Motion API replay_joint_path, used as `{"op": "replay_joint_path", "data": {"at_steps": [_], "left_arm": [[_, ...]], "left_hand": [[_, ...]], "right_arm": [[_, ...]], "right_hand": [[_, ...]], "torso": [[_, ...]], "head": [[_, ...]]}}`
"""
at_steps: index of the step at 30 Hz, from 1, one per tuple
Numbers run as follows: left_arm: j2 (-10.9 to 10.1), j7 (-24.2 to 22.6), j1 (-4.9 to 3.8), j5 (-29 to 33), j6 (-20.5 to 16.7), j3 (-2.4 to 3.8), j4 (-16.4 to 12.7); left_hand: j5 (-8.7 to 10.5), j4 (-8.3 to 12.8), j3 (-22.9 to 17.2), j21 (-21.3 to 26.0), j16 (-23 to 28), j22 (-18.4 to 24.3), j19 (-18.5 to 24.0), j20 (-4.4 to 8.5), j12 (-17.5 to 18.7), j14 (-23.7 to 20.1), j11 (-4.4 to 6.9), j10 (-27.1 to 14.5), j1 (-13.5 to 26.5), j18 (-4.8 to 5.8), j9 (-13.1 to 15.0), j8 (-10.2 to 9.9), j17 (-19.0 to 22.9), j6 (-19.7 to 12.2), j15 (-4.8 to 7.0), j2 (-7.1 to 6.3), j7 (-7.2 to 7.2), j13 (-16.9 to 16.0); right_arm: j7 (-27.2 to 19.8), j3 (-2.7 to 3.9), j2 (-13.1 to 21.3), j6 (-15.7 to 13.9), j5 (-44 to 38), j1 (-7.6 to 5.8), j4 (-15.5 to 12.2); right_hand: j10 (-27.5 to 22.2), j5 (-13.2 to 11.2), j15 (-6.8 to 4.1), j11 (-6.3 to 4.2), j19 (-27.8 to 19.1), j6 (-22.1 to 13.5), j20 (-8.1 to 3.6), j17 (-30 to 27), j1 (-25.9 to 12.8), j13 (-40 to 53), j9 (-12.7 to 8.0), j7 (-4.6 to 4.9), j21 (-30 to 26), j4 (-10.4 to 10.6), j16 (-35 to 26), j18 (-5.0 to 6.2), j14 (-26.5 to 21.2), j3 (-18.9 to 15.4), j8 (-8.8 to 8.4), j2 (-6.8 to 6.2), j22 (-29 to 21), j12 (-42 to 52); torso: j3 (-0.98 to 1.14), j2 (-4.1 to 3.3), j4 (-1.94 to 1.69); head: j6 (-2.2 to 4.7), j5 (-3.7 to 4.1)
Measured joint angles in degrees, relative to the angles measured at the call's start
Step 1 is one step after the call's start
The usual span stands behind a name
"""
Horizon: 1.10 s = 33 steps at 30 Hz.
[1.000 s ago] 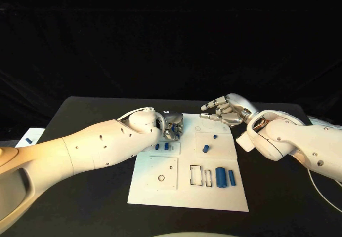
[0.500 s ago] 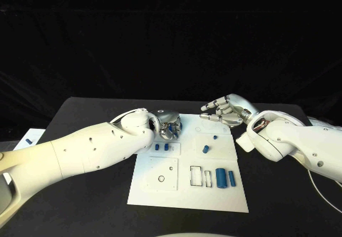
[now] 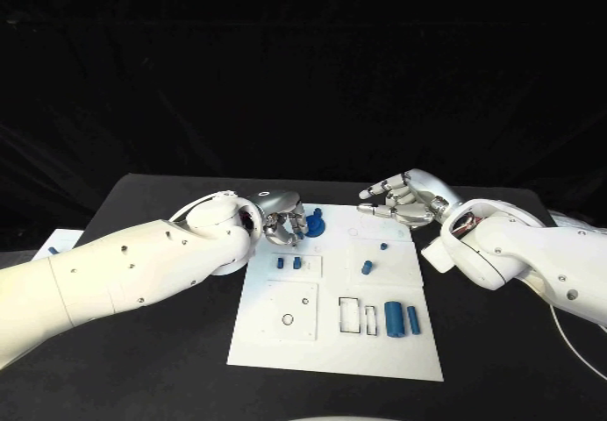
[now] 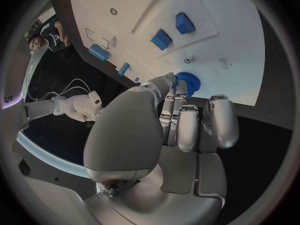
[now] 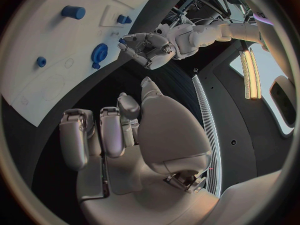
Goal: Assemble the parts on the task board
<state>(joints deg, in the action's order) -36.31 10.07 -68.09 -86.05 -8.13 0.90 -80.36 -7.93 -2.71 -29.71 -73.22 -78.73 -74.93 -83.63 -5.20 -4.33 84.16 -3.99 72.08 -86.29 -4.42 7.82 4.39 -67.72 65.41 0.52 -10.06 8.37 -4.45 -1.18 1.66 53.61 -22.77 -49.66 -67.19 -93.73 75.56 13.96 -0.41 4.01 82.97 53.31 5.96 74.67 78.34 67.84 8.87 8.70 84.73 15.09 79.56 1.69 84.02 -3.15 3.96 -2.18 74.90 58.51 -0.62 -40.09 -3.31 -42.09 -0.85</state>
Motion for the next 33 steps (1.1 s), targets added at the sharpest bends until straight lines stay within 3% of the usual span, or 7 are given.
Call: {"op": "replay_joint_path", "data": {"at_steps": [13, 33], "left_arm": [[-1.59, 0.65, 0.04, 1.43, 0.49, -0.04, 0.45], [-0.71, 1.07, 0.23, 2.22, 1.81, -0.49, 2.02]], "left_hand": [[0.01, 0.0, 0.0, 0.0, 0.0, 0.0, 0.0, 0.0, 0.0, 0.0, 0.01, 0.0, 0.52, -0.01, -0.09, 0.0, 0.08, 0.0, 0.0, -0.1, 0.0, 0.03], [0.01, 0.18, -0.17, 0.0, 0.0, 0.01, 0.0, 0.0, 0.34, 0.0, -0.19, 0.22, 1.06, 0.0, -0.12, -0.01, 0.08, -0.01, 0.0, -0.12, -0.01, 0.03]], "right_arm": [[-0.01, 0.0, 0.07, 0.0, 0.0, 0.0, -0.02], [-0.02, 0.0, 0.03, 0.0, 0.0, 0.01, -0.06]], "right_hand": [[0.0, 0.0, 0.0, 0.0, 0.0, 0.0, 0.0, 0.0, 0.0, 0.0, -0.01, 0.0, 0.0, 0.0, 0.0, 0.0, 0.0, 0.0, 0.0, 0.0, 0.04, 0.0], [0.0, 0.0, 0.0, 0.0, 0.0, 0.0, 0.0, 0.0, 0.0, 0.0, -0.02, 0.0, 0.0, 0.0, 0.0, 0.0, 0.0, 0.0, 0.0, 0.0, 0.03, 0.0]], "torso": [[-0.01, -0.1, 0.08], [0.03, -0.12, 0.12]], "head": [[-0.03, -0.2], [-0.41, -0.23]]}}
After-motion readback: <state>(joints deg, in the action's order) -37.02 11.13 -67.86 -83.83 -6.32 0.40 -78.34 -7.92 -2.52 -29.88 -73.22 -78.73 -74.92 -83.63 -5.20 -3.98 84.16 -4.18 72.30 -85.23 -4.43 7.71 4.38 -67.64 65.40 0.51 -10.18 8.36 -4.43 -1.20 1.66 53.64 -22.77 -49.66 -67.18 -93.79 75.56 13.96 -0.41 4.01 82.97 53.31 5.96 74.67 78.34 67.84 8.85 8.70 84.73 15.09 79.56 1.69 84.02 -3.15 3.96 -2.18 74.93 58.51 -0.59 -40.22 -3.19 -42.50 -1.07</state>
